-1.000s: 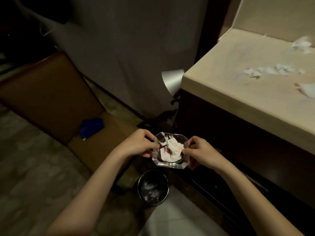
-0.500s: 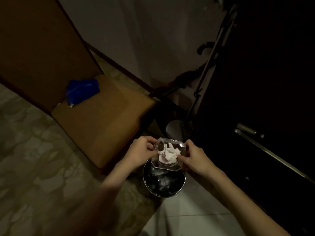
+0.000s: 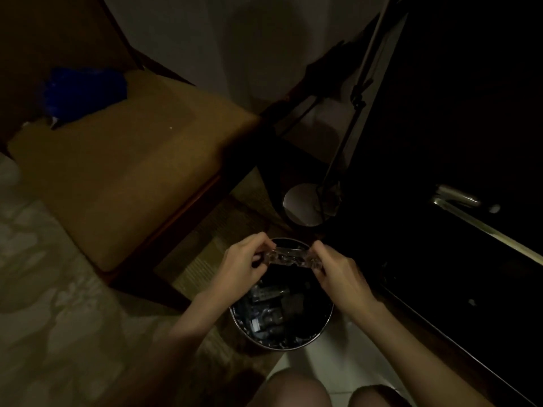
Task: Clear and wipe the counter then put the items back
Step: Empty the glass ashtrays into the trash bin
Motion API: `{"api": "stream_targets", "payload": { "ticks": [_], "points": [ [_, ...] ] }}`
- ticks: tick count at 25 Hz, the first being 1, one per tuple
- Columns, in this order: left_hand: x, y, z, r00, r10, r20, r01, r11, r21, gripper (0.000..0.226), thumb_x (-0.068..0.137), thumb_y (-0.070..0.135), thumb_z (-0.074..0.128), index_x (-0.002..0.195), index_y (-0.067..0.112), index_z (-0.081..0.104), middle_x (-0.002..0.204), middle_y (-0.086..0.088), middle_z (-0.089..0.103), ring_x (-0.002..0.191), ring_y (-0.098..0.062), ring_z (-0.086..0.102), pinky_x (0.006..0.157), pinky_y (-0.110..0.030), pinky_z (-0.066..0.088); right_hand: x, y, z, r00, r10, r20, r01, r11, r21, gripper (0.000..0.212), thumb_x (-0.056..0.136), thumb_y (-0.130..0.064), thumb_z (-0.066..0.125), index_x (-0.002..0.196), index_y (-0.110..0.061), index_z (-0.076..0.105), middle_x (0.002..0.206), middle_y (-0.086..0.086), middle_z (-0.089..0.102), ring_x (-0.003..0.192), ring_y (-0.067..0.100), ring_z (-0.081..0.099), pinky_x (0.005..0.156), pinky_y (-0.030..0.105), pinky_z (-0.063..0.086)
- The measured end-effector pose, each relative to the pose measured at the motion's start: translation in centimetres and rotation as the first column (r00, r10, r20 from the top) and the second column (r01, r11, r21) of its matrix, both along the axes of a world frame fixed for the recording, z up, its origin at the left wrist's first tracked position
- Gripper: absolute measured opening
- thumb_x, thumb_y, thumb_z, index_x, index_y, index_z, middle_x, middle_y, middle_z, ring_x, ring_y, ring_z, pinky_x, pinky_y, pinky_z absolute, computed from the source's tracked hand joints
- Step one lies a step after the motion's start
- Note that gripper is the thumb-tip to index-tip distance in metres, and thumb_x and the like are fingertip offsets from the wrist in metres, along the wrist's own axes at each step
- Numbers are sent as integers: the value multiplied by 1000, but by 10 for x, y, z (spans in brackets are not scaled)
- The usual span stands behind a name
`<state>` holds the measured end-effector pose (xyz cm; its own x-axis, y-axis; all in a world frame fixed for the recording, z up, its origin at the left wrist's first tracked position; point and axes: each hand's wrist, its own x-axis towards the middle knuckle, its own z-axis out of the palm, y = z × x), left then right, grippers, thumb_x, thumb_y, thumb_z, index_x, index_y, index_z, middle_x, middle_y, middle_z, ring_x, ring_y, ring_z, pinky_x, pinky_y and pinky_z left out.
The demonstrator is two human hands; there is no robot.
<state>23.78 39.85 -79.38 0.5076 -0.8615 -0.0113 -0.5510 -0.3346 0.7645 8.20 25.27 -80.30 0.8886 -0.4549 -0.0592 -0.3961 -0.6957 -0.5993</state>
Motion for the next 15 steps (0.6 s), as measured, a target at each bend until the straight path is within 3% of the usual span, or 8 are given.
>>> {"api": "stream_targets", "payload": {
  "ticks": [3,7,10,15],
  "points": [
    [0,-1,-14,999,29,-43,-30,999,-14,27,83,1,68,106,14,62,106,5,66,100,-3,64,87,-23,55,0,-1,-14,997,-27,66,24,999,45,19,90,-12,60,103,-22,50,94,-5,62,84,11,62,71,32,53],
    [-2,-5,-10,993,97,-67,-94,994,50,33,85,7,68,117,13,63,101,1,68,85,-6,69,81,-26,57,-2,1,-11,985,-156,71,141,973,185,16,91,-17,61,107,-19,59,90,-9,64,82,4,62,70,16,49],
    [-1,-11,-6,970,195,-143,-174,974,147,32,86,14,68,117,12,62,93,-1,72,77,-7,70,77,-27,58,5,-2,-9,964,-263,-28,257,907,333,4,92,-19,59,91,-19,63,80,-3,66,72,8,63,64,21,50],
    [2,-13,-1,899,300,-320,-211,936,283,21,83,8,70,103,11,66,79,-6,74,75,-19,71,78,-39,59,12,-7,-16,943,-291,-160,332,799,502,15,87,-14,63,72,-14,61,70,12,66,60,20,60,62,32,45]
  ]
}}
